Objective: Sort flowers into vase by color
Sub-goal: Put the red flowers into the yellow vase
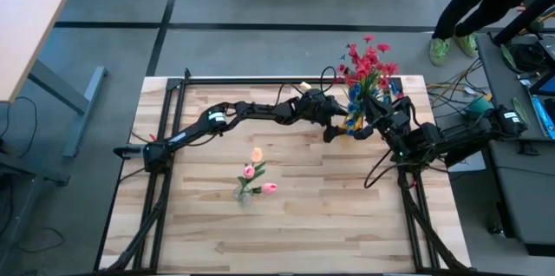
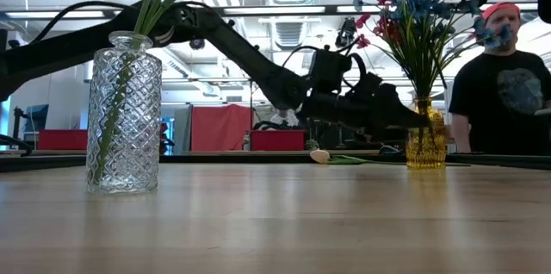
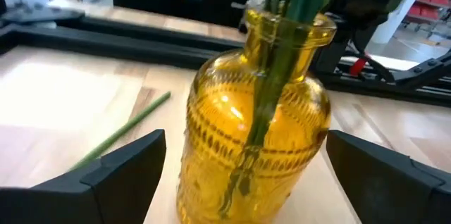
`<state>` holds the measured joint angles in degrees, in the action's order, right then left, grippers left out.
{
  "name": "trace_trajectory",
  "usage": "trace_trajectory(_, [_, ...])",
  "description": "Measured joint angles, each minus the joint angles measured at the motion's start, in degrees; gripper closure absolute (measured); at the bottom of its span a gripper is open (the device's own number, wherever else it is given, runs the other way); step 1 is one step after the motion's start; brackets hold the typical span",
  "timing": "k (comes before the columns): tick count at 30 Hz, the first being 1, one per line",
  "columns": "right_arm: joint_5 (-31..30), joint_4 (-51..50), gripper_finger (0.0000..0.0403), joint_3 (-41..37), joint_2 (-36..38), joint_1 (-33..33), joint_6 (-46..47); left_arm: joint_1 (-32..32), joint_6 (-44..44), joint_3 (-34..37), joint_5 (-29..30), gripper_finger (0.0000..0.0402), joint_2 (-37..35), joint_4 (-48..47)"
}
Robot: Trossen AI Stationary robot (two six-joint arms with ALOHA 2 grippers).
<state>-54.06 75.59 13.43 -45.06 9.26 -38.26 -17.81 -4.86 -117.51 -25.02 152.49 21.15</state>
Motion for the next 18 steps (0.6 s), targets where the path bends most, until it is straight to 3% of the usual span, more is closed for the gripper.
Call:
trace_trajectory(10, [0.00,-0.06,0.0390,-0.02,0.02,0.24,0.79,-0.45,2.47,0.00,0.62,0.0028,-5.41,-19.60])
trace_trajectory(18, [0.13,-0.27,0.0390,-0.02,0.00,0.26,0.63,0.07,7.20,0.00,6.64,0.0028,-9.39,-29.30])
